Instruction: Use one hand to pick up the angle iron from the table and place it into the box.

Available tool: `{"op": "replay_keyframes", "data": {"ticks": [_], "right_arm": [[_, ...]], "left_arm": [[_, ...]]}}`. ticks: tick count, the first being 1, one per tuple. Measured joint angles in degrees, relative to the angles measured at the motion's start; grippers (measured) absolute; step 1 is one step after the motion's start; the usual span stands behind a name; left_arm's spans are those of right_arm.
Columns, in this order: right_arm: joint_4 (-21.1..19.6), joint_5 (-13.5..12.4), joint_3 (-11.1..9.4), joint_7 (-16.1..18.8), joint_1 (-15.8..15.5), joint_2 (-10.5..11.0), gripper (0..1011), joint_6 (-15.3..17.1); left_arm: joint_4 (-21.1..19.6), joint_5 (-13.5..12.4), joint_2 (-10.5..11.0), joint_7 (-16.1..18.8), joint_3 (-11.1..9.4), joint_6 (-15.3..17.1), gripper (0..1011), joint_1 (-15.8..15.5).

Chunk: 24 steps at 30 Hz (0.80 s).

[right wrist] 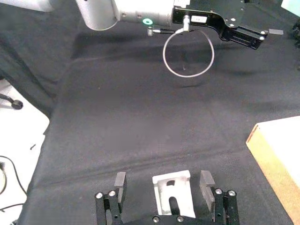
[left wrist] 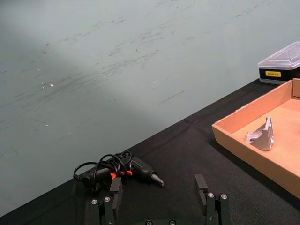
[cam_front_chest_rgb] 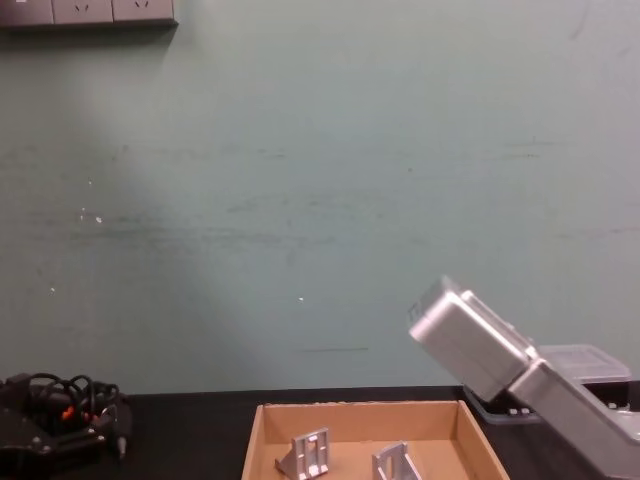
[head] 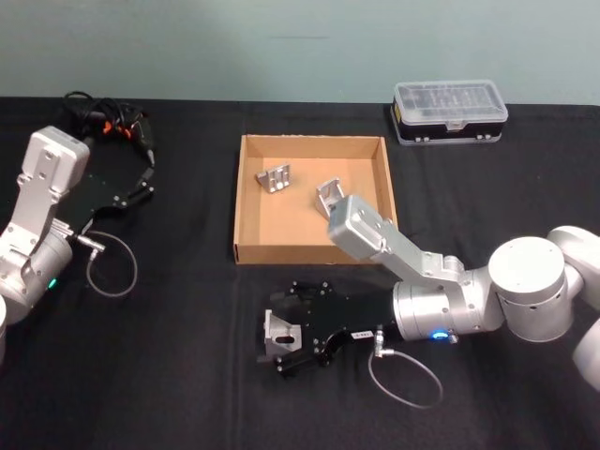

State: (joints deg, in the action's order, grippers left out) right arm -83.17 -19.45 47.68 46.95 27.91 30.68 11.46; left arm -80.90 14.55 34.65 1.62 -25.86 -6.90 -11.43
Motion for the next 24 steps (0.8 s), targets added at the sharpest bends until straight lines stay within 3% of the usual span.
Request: {"op": "replay_keyframes", "data": {"ticks": [10, 24], "right_arm": [[3.4, -0.3, 1.1, 0.1, 1.8, -2.5, 1003, 1.5], [4.6, -0.3, 1.6, 0.0, 2.5, -3.4, 1003, 2.3]], "left_arm": [[0.0, 0.0, 0.0, 0.0, 0.0, 0.0, 1000, 0.0], [0.0, 0.0, 0.0, 0.0, 0.0, 0.0, 1000, 0.0]]}}
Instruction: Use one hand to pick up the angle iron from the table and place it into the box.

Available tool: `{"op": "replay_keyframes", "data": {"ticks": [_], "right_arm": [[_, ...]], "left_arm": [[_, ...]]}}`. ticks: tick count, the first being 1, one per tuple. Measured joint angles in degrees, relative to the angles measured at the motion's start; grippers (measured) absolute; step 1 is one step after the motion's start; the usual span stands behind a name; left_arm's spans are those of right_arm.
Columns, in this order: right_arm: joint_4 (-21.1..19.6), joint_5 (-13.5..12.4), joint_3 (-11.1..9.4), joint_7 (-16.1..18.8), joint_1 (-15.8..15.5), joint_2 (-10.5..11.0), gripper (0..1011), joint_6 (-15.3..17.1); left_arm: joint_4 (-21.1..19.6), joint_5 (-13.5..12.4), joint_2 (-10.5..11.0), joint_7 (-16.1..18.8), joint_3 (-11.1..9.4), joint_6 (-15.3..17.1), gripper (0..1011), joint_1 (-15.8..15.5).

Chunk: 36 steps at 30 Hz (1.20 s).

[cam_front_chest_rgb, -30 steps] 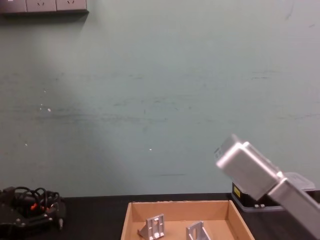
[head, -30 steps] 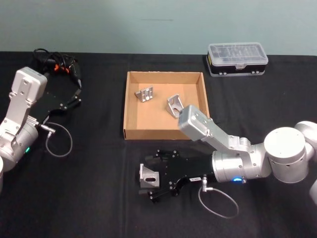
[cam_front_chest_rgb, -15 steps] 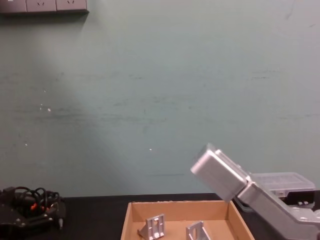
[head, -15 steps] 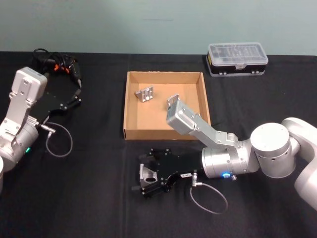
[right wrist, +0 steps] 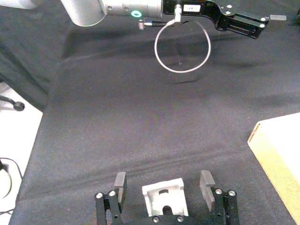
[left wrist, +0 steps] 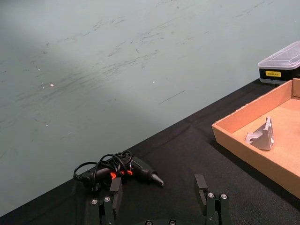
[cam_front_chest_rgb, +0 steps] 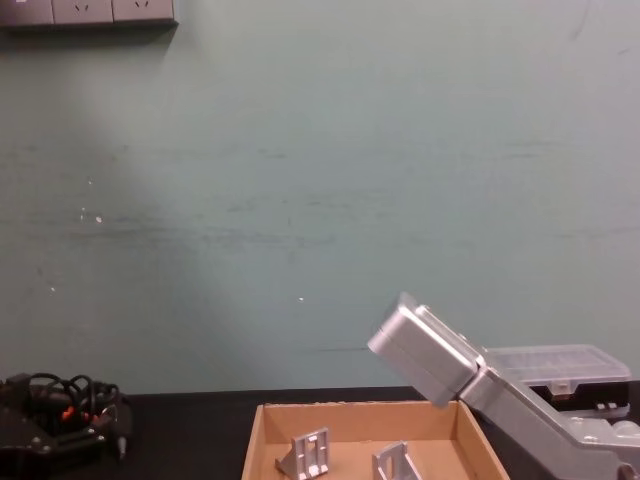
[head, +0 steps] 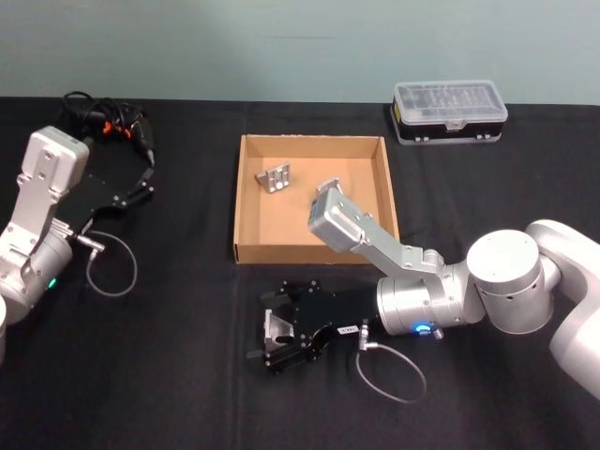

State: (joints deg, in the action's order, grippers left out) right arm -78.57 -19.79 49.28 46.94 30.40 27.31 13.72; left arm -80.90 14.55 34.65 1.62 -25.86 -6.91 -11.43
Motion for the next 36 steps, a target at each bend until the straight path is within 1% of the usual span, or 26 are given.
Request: {"op": "replay_keyframes", "data": {"ticks": [2, 4, 5, 7, 8, 14, 15, 17, 20, 23, 29, 31, 36], "right_arm": [[0.0, 0.0, 0.0, 0.0, 0.0, 0.0, 1000, 0.0], [-0.1, 0.0, 0.0, 0.0, -0.1, 0.1, 971, 0.0], [-0.1, 0.0, 0.0, 0.0, -0.1, 0.1, 934, 0.0], [-0.1, 0.0, -0.1, 0.0, -0.1, 0.1, 908, -0.1], [-0.1, 0.0, -0.1, 0.0, -0.1, 0.1, 863, -0.1], [-0.2, 0.0, -0.1, 0.0, -0.1, 0.1, 715, -0.1], [-0.2, 0.0, -0.1, 0.0, -0.1, 0.1, 656, -0.1], [-0.2, 0.0, -0.1, 0.0, -0.1, 0.1, 624, -0.1], [-0.2, 0.0, -0.1, 0.0, -0.2, 0.1, 494, -0.1], [-0.3, 0.0, -0.1, 0.0, -0.2, 0.1, 469, -0.1], [-0.5, -0.1, -0.2, 0.0, -0.2, 0.3, 469, -0.3], [-0.9, -0.5, -0.6, 0.0, -0.3, 0.4, 469, -0.7], [-2.6, -2.7, -2.6, -0.6, -0.5, 0.7, 469, -1.2]], "left_arm": [[0.0, 0.0, 0.0, 0.0, 0.0, 0.0, 1000, 0.0], [0.0, 0.0, 0.0, 0.0, 0.0, 0.0, 1000, 0.0], [0.0, 0.0, 0.0, 0.0, 0.0, 0.0, 1000, 0.0], [0.0, 0.0, 0.0, 0.0, 0.0, 0.0, 1000, 0.0], [0.0, 0.0, 0.0, 0.0, 0.0, 0.0, 1000, 0.0], [0.0, 0.0, 0.0, 0.0, 0.0, 0.0, 1000, 0.0], [0.0, 0.0, 0.0, 0.0, 0.0, 0.0, 1000, 0.0], [0.0, 0.0, 0.0, 0.0, 0.0, 0.0, 1000, 0.0], [0.0, 0.0, 0.0, 0.0, 0.0, 0.0, 1000, 0.0], [0.0, 0.0, 0.0, 0.0, 0.0, 0.0, 1000, 0.0], [0.0, 0.0, 0.0, 0.0, 0.0, 0.0, 1000, 0.0], [0.0, 0.0, 0.0, 0.0, 0.0, 0.0, 1000, 0.0], [0.0, 0.0, 0.0, 0.0, 0.0, 0.0, 1000, 0.0]]}}
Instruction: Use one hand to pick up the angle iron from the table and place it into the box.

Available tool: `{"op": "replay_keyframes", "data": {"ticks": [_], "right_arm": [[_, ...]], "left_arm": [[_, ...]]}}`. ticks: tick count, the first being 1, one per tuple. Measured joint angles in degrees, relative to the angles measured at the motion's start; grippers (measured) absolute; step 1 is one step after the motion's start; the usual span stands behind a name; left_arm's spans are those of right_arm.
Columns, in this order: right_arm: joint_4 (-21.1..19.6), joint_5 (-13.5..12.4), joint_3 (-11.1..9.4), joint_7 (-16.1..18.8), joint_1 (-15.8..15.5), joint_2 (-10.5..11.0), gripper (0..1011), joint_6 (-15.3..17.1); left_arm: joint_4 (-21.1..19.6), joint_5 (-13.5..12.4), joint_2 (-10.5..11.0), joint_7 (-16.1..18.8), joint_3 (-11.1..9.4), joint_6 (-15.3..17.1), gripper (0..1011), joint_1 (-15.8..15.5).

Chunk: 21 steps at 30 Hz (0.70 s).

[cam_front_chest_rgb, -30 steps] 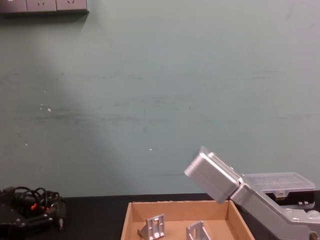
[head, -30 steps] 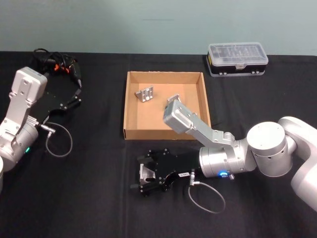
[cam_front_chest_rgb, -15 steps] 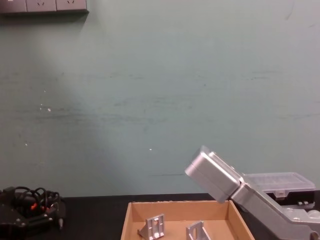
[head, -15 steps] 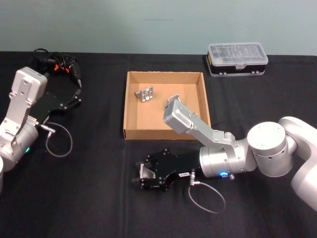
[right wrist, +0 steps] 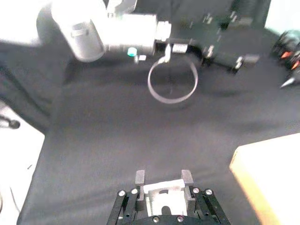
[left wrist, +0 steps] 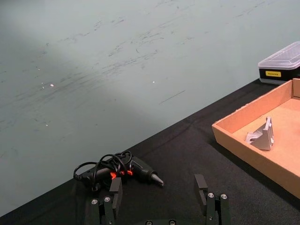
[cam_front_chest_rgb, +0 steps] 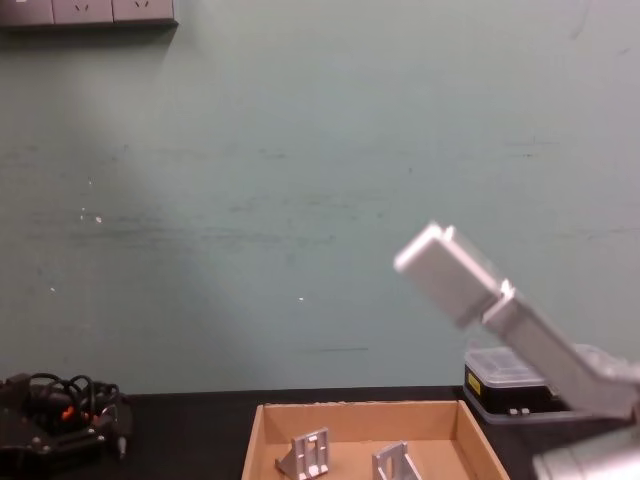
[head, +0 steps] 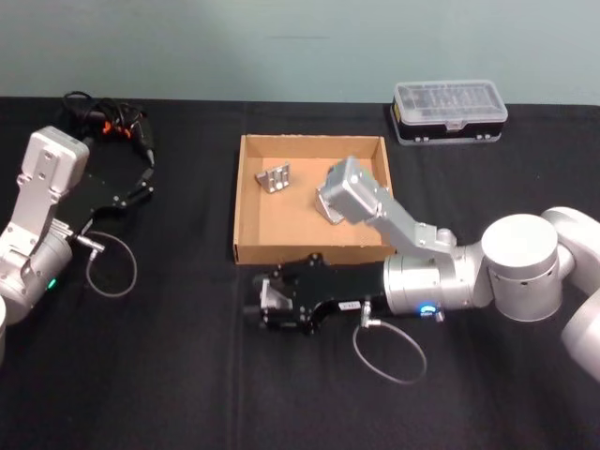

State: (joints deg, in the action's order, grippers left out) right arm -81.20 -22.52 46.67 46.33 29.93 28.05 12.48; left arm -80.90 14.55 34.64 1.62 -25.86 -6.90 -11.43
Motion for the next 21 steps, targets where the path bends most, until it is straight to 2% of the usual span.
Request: {"op": "replay_keyframes", "data": {"ticks": [7, 12, 18, 21], "right_arm": [[-1.6, -2.9, -2.9, -2.4, 0.4, 0.0, 469, -0.1], [-1.1, -4.0, -5.1, -6.2, 1.1, -1.1, 469, -0.1], [0.4, -3.0, -6.5, -10.4, 2.3, -2.7, 469, -0.2], [2.0, -1.7, -7.1, -13.2, 3.1, -4.3, 469, 0.4]], "left_arm": [[0.0, 0.0, 0.0, 0.0, 0.0, 0.0, 1000, 0.0], [0.0, 0.0, 0.0, 0.0, 0.0, 0.0, 1000, 0.0], [0.0, 0.0, 0.0, 0.0, 0.0, 0.0, 1000, 0.0], [0.0, 0.0, 0.0, 0.0, 0.0, 0.0, 1000, 0.0]]}}
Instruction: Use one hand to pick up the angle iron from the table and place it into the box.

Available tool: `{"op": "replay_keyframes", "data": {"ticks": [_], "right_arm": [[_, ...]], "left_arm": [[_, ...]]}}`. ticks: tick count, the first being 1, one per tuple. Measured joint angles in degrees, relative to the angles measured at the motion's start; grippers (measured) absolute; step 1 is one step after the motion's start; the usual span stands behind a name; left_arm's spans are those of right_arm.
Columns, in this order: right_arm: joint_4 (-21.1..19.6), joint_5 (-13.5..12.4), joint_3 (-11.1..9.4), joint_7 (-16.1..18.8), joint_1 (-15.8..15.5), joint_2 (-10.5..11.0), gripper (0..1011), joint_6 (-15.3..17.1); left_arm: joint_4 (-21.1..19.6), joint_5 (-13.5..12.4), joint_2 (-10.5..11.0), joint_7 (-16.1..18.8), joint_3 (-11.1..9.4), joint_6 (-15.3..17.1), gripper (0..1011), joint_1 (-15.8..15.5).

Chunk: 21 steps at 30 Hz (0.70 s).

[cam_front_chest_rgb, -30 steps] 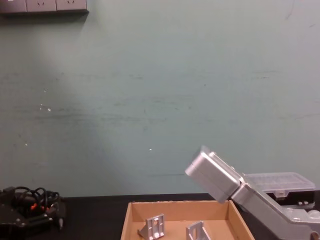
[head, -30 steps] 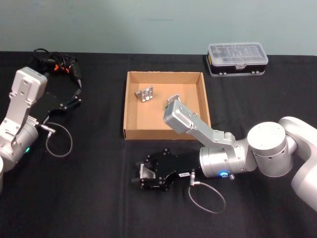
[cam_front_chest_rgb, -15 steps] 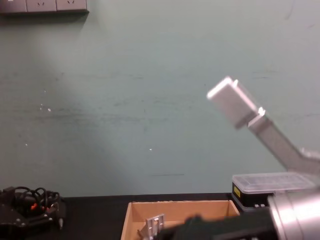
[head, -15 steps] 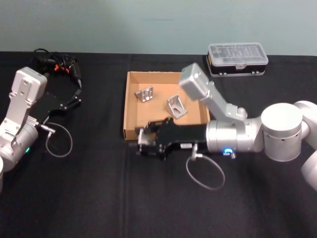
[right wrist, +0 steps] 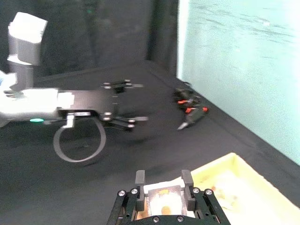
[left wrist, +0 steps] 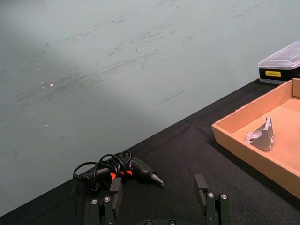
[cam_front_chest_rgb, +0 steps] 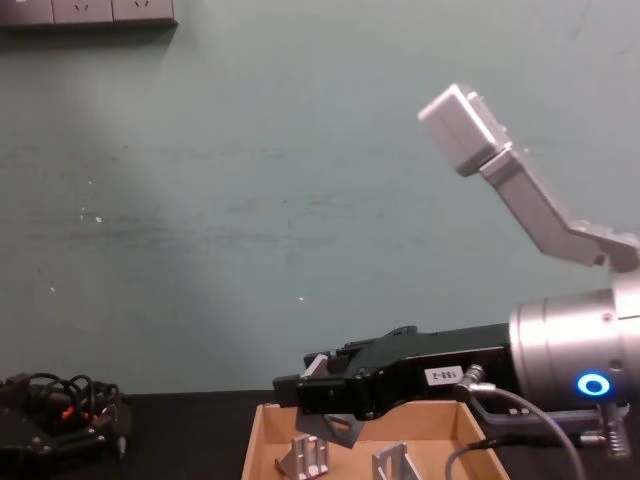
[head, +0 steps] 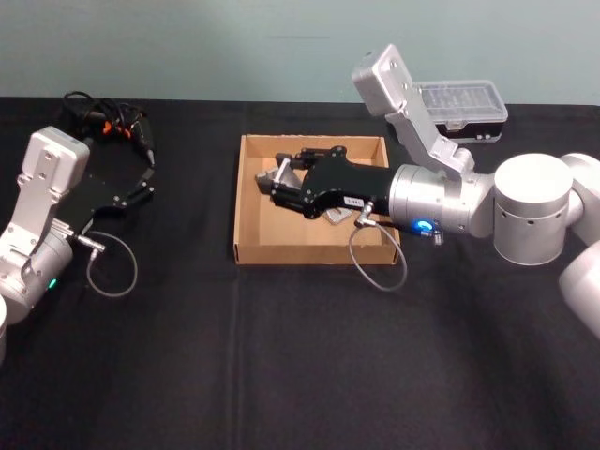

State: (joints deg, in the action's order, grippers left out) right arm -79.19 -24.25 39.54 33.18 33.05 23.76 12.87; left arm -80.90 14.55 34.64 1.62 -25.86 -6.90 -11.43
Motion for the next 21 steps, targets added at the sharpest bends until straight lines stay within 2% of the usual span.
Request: {"op": "replay_keyframes", "data": {"ticks": [6, 15, 21], "right_arm": [[3.9, 2.3, 0.0, -2.7, 1.3, -2.8, 469, 1.5], [10.2, 5.0, 0.8, -3.8, 3.2, -6.5, 469, 4.1], [13.0, 6.4, 1.0, -4.2, 4.2, -8.1, 469, 4.8]], "left_arm": [[0.0, 0.0, 0.0, 0.0, 0.0, 0.0, 1000, 0.0], [0.0, 0.0, 0.0, 0.0, 0.0, 0.0, 1000, 0.0], [0.0, 0.0, 0.0, 0.0, 0.0, 0.0, 1000, 0.0]]}}
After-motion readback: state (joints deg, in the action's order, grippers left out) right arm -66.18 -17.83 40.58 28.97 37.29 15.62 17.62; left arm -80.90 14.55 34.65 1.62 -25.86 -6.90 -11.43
